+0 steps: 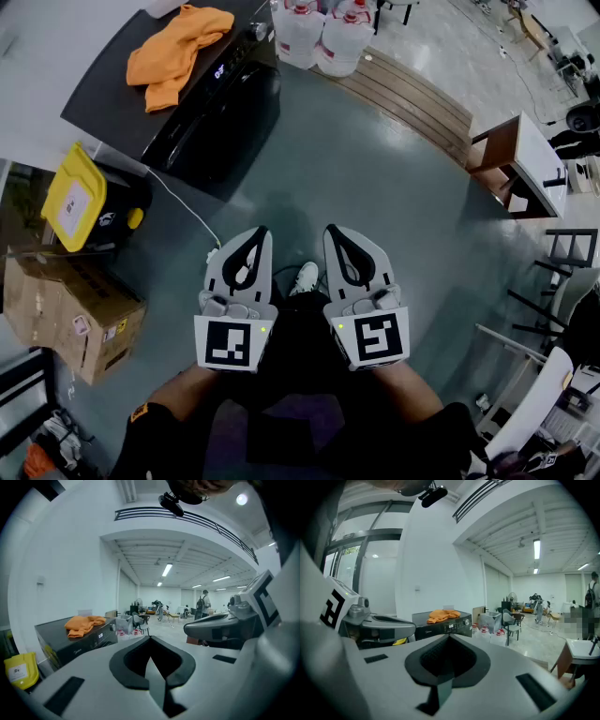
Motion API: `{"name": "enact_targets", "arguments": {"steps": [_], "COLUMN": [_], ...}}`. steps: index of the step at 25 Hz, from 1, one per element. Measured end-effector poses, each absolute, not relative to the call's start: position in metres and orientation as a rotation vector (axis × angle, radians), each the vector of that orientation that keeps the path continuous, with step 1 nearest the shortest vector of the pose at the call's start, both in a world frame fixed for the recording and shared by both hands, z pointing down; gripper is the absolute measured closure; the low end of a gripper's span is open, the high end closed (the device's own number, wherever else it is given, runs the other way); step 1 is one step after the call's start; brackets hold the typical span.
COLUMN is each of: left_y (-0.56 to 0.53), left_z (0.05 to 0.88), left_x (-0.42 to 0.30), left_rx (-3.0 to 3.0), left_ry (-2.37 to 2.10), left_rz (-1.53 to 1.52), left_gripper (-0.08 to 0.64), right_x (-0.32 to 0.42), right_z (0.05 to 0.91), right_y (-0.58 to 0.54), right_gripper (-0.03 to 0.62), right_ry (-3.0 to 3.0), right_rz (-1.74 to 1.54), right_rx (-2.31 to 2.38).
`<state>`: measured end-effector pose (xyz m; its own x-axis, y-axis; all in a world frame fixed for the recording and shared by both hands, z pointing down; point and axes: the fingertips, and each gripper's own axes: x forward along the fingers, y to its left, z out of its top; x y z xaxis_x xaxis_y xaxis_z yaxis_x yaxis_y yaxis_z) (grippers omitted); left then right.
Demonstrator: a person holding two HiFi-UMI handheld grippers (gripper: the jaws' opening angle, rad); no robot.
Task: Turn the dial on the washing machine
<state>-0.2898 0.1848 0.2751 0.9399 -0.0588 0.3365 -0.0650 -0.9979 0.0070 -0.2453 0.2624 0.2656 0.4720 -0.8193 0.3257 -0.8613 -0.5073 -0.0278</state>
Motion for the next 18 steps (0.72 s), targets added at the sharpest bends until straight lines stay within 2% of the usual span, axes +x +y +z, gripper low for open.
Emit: {"name": "enact_targets", "arguments": {"steps": [18], "left_y": [0.199], "left_z": [0.266], "left_x": [-0.284], "left_rx": [3.091], "left_ry": [-0.112], "left_rz": [0.502], "left_gripper": [0.546], "right_x": [-0.234], "right_z": [0.262], "right_y": [0.279], "right_gripper": [0.577], "right_ry": [-1.496], "right_rz": [0.451], "right_rx": [2.618]}}
